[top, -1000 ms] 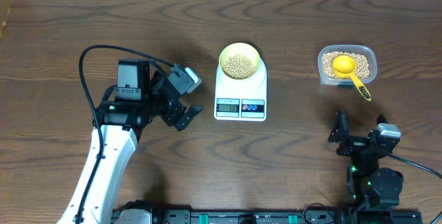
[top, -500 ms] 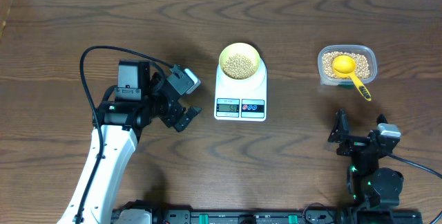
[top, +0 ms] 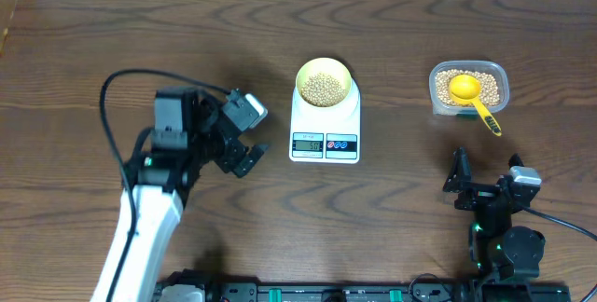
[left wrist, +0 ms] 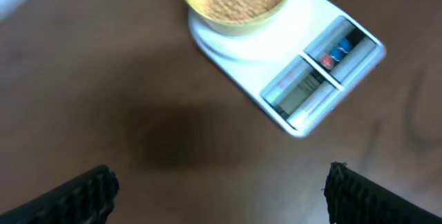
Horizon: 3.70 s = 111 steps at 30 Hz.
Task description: Scoop item into bowl and weigh 50g on scale
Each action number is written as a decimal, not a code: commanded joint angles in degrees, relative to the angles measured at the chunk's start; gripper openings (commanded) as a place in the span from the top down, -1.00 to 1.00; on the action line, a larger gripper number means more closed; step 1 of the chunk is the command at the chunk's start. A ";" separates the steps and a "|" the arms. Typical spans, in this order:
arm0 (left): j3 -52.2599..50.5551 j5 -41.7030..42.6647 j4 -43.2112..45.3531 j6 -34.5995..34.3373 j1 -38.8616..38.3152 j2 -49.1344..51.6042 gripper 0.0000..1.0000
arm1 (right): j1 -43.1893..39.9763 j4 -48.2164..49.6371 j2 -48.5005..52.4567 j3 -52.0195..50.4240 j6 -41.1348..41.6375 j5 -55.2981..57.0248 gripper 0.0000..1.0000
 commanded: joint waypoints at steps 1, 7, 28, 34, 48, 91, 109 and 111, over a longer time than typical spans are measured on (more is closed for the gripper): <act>-6.08 -6.10 6.73 -6.95 0.22 -6.60 -0.95 | -0.13 -0.24 -0.37 -0.13 -0.63 -0.31 -0.99; -17.03 -13.03 23.30 -24.33 0.22 -17.11 -0.95 | -0.15 -0.24 -0.37 -0.13 -0.63 -0.31 -0.99; -43.34 -16.92 34.53 -29.94 0.22 -51.47 -0.95 | -0.15 -0.24 -0.37 -0.13 -0.63 -0.31 -0.99; -46.03 -16.92 34.47 -29.94 0.22 -54.95 -0.96 | -0.15 -0.24 -0.37 -0.13 -0.63 -0.31 -0.98; -47.74 -16.90 23.89 -29.97 0.22 -60.98 -0.95 | -0.13 -0.24 -0.37 -0.13 -0.63 -0.31 -0.99; -47.74 -16.87 24.09 -29.92 0.26 -64.57 -0.95 | -0.15 -0.24 -0.37 -0.13 -0.63 -0.31 -0.99; -47.74 -16.87 24.09 -29.92 0.26 -64.57 -0.95 | -0.15 -0.24 -0.37 -0.13 -0.63 -0.31 -0.99; -47.74 -16.87 24.09 -29.92 0.26 -64.57 -0.95 | -0.15 -0.24 -0.37 -0.13 -0.63 -0.31 -0.98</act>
